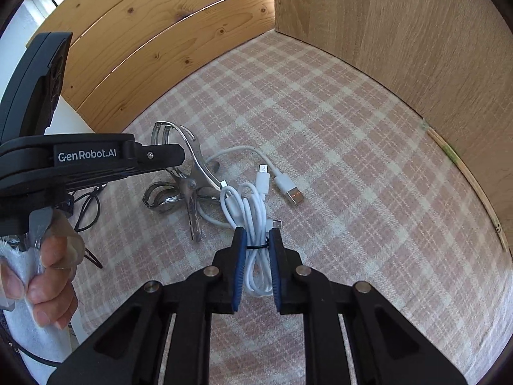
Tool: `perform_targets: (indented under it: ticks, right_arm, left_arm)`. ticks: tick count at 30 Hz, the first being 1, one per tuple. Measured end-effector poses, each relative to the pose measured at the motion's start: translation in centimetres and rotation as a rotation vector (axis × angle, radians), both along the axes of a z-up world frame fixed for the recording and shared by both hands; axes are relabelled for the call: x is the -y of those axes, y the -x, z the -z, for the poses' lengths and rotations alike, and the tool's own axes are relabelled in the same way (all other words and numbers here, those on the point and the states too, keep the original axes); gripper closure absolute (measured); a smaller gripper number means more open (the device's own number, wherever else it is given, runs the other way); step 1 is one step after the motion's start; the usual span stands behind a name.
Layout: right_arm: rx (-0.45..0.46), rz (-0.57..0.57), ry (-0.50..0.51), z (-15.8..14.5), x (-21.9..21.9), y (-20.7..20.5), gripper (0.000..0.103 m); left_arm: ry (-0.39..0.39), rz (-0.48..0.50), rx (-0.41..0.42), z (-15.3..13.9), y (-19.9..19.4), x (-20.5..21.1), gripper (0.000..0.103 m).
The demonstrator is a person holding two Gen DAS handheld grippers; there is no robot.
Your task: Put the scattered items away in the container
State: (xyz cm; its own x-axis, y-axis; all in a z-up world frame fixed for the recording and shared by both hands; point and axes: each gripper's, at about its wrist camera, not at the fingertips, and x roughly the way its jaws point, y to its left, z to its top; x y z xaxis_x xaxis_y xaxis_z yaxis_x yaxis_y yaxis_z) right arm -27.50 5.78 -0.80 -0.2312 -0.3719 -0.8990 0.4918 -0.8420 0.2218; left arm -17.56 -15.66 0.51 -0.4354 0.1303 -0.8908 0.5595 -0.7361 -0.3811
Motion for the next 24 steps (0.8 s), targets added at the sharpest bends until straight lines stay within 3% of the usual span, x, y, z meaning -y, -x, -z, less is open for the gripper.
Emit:
perform_targets:
  ticks: [3,10,11,13,16,24]
  right_arm:
    - [-0.006,0.040,0.020,-0.8,-1.4,-0.2,0.102]
    - [0.014,0.099,0.035,-0.7,-3.0,0.3,0.102]
    - [0.027,0.109,0.038,-0.4,-3.0,0.4,0.101]
    - [0.042,0.123,0.025,0.0,-2.9,0.7,0.083]
    - [0.040,0.107,0.007,0.4,-2.3,0.5,0.067]
    - [0.037,0.070,-0.084,2.3,0.6,0.7,0.071]
  left_arm:
    - [0.025,0.022,-0.008,-1.0,-0.7,-0.7,0.101]
    - [0.052,0.046,-0.010,-1.6,-1.1,-1.5,0.101]
    - [0.056,0.047,-0.010,-1.6,-1.1,-1.5,0.101]
    - [0.067,0.052,-0.012,-1.7,-1.0,-1.6,0.101]
    - [0.076,0.060,-0.008,-1.5,-0.7,-1.7,0.101]
    - [0.069,0.061,0.007,-1.7,-1.2,-1.7,0.101]
